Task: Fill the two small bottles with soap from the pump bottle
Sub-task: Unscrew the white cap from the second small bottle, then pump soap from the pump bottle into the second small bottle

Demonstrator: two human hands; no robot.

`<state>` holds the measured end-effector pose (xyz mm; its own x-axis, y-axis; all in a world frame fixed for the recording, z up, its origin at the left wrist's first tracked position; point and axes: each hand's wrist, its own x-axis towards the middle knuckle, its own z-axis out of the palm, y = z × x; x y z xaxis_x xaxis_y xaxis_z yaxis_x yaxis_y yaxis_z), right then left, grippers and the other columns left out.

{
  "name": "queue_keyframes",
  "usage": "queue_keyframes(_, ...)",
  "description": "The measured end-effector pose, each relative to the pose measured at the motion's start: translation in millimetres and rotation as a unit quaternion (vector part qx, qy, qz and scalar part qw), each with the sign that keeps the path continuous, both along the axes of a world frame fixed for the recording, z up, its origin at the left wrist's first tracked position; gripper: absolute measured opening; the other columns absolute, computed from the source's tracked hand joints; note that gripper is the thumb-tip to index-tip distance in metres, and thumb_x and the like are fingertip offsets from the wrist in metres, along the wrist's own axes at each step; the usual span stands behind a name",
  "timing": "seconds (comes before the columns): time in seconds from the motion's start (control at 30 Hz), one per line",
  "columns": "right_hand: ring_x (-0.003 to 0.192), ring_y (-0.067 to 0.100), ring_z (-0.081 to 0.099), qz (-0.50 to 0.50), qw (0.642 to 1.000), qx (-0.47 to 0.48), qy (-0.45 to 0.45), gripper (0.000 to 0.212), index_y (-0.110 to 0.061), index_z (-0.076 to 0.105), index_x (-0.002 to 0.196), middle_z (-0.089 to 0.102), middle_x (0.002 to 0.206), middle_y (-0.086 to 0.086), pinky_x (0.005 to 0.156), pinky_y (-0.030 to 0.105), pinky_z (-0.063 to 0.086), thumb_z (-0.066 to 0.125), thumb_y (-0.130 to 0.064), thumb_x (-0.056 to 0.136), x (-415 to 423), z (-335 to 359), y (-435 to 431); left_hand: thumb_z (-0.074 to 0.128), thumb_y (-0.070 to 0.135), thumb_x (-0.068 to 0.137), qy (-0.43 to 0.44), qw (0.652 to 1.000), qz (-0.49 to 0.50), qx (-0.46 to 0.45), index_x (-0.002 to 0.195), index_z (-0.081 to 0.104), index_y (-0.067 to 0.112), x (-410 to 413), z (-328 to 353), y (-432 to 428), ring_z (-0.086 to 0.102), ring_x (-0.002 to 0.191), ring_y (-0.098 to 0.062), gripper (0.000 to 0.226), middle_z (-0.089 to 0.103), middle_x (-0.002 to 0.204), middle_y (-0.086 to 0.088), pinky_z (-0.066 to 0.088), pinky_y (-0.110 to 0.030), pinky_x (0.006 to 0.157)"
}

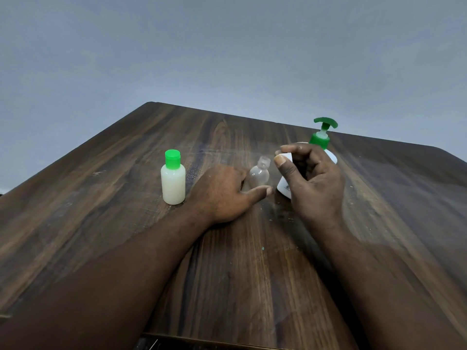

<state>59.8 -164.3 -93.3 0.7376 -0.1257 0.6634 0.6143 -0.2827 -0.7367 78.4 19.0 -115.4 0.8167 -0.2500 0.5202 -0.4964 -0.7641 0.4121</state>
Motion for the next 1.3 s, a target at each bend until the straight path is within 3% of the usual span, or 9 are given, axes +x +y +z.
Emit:
queue_keyframes(0.13,0.096,0.009,0.075,-0.012,0.998,-0.030,0.054,0.016,-0.024,0.072,0.101,0.079,0.103,-0.007,0.088,0.032,0.063,0.084,-0.018,0.091,0,-3,1,0.058,0.069,0.090,-0.063,0.992,0.059,-0.090,0.066,0.044,0.029,-1,5,1,0.049,0.055,-0.013,0.049,0.048,0.058,0.011,0.033,-0.033,0.054)
queue_keyframes(0.3,0.089,0.013,0.075,-0.052,0.986,-0.106,0.118,0.019,-0.030,0.067,0.096,0.076,0.094,-0.008,0.080,0.043,0.064,0.085,-0.031,0.089,4,-11,3,0.060,0.057,0.090,-0.117,0.970,0.085,-0.196,0.109,0.062,0.016,-11,12,1,0.064,0.067,-0.027,0.046,0.057,0.068,0.009,0.052,-0.043,0.062)
queue_keyframes(0.47,0.094,-0.004,0.069,-0.027,0.970,-0.206,0.124,0.014,-0.034,0.077,0.105,0.075,0.099,-0.017,0.083,0.012,0.051,0.079,-0.025,0.095,0,-9,7,0.047,0.066,0.088,-0.122,0.972,0.093,-0.177,0.128,0.058,0.017,-14,11,-1,0.062,0.066,-0.029,0.065,0.045,0.064,0.013,0.043,-0.038,0.060)
queue_keyframes(0.53,0.090,-0.005,0.067,-0.020,0.966,-0.236,0.107,0.015,-0.037,0.077,0.095,0.074,0.091,-0.020,0.075,0.005,0.045,0.082,-0.023,0.092,0,-10,9,0.044,0.067,0.089,-0.124,0.973,0.088,-0.171,0.126,0.059,0.017,-14,10,-1,0.062,0.064,-0.030,0.064,0.044,0.062,0.011,0.041,-0.037,0.059)
queue_keyframes(0.7,0.074,0.003,0.069,-0.039,0.948,-0.283,0.139,0.019,-0.027,0.071,0.076,0.074,0.075,-0.015,0.070,0.022,0.053,0.088,-0.025,0.084,6,-15,11,0.045,0.063,0.091,-0.153,0.969,0.084,-0.177,0.118,0.061,0.013,-17,14,0,0.061,0.059,-0.032,0.059,0.039,0.058,0.013,0.035,-0.033,0.056)
queue_keyframes(0.83,0.067,0.001,0.065,-0.039,0.924,-0.362,0.115,0.013,-0.021,0.071,0.079,0.067,0.067,-0.014,0.061,0.014,0.045,0.082,-0.024,0.086,11,-6,20,0.047,0.060,0.092,-0.168,0.968,0.070,-0.175,0.114,0.060,0.012,-22,18,-2,0.064,0.062,-0.032,0.054,0.061,0.068,0.002,0.042,-0.035,0.054)
queue_keyframes(1.0,0.057,0.005,0.050,-0.051,0.891,-0.439,0.103,0.038,-0.028,0.044,0.063,0.049,0.058,-0.013,0.058,0.024,0.032,0.066,-0.016,0.091,34,6,43,0.048,0.060,0.092,-0.159,0.969,0.076,-0.173,0.109,0.058,0.013,-21,17,1,0.063,0.062,-0.031,0.051,0.065,0.071,-0.002,0.044,-0.036,0.055)
queue_keyframes(1.13,0.062,0.013,0.054,-0.031,0.885,-0.456,0.087,0.040,-0.028,0.040,0.064,0.052,0.062,-0.009,0.060,0.029,0.035,0.062,-0.012,0.093,34,14,53,0.049,0.059,0.092,-0.157,0.970,0.078,-0.169,0.107,0.056,0.014,-21,15,3,0.061,0.060,-0.029,0.048,0.057,0.068,0.005,0.044,-0.036,0.054)
queue_keyframes(1.3,0.071,0.017,0.063,-0.055,0.891,-0.448,-0.053,0.009,-0.021,0.063,0.089,0.068,0.083,-0.004,0.062,0.031,0.047,0.072,-0.021,0.089,0,15,23,0.049,0.057,0.093,-0.156,0.973,0.058,-0.159,0.109,0.058,0.013,-22,16,3,0.062,0.062,-0.027,0.048,0.063,0.072,0.004,0.046,-0.037,0.055)
